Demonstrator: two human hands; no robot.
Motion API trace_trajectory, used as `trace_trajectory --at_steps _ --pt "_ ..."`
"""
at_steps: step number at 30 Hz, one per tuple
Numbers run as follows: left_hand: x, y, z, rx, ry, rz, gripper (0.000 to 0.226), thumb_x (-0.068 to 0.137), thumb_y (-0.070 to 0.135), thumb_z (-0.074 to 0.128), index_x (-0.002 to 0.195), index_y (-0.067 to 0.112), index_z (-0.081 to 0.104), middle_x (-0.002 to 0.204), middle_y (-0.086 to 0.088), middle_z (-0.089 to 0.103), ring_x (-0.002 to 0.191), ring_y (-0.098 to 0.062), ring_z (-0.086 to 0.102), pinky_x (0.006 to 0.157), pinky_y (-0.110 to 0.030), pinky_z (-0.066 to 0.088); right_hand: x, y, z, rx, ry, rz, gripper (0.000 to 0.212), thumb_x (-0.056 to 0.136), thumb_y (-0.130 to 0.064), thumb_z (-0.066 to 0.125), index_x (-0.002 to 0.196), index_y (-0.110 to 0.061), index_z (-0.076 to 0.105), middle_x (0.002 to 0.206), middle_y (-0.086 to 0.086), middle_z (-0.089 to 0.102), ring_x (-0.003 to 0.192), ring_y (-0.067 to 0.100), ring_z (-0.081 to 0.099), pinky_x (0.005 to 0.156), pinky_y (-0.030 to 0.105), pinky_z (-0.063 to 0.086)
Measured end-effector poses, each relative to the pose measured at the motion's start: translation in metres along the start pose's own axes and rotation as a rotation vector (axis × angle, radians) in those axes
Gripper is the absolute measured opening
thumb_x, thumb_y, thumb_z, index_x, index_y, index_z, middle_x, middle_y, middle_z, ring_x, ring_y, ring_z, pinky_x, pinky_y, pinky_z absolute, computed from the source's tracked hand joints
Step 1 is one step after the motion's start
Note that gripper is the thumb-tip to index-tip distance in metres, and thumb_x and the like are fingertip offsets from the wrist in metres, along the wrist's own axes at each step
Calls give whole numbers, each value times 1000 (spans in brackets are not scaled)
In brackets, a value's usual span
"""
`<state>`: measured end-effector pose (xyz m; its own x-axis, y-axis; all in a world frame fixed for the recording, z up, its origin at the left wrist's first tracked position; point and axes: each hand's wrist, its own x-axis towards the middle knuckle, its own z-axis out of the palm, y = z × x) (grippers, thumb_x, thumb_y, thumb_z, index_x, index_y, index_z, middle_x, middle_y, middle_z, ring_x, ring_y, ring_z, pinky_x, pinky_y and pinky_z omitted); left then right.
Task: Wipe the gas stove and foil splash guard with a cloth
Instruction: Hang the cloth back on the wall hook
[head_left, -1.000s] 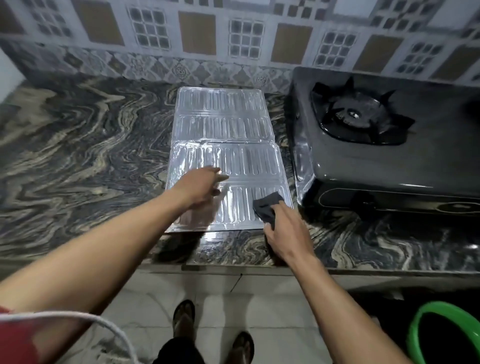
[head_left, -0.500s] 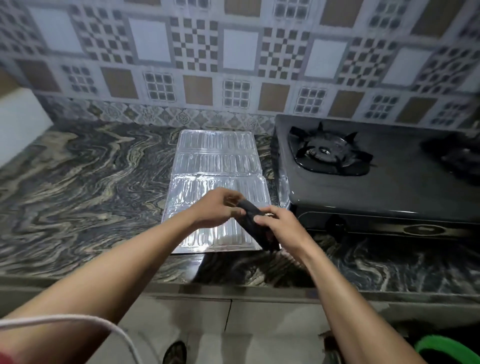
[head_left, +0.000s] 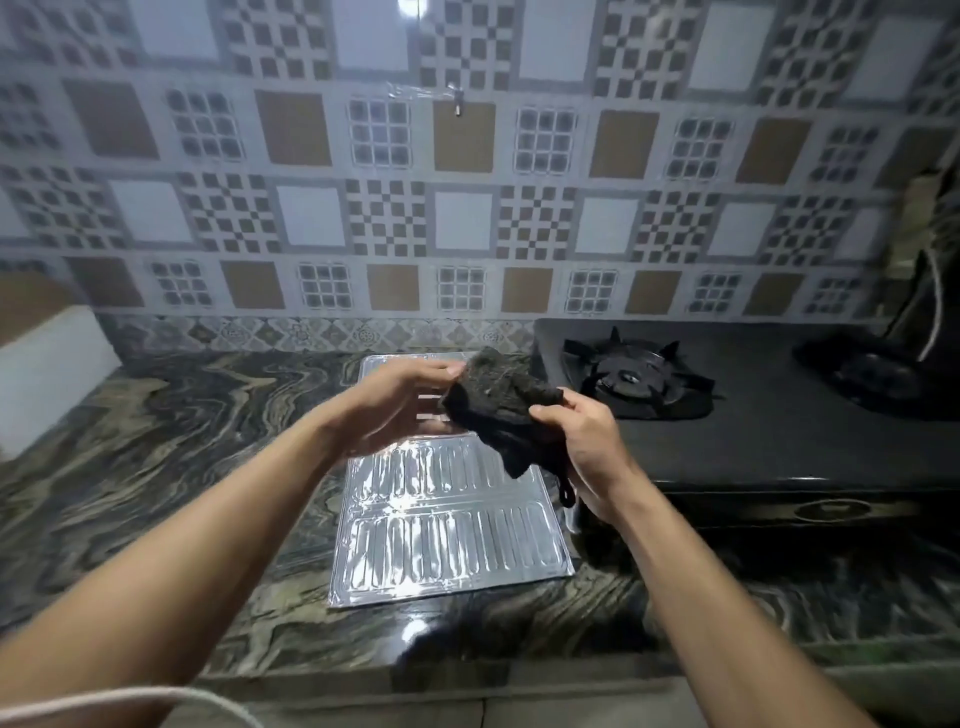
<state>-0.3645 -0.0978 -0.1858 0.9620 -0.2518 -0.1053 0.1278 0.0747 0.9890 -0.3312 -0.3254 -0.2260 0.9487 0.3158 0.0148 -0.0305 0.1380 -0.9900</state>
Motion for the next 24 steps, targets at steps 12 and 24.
trace_trajectory --at_steps 12,24 --pt "25 41 -1 -60 -61 -53 30 80 9 77 109 8 74 118 -16 70 110 -26 67 81 -30 56 0 -26 35 -448 193 -318 17 90 -20 61 94 -33 71 105 -6 70 100 9 63 91 36 52" --pt "55 106 -10 114 75 -14 40 71 16 77 110 7 73 106 -9 75 90 -13 71 72 -22 56 56 -84 26 -175 -45 -182 31 92 -10 61 122 -12 58 91 8 75 80 15 73 62 22 57"
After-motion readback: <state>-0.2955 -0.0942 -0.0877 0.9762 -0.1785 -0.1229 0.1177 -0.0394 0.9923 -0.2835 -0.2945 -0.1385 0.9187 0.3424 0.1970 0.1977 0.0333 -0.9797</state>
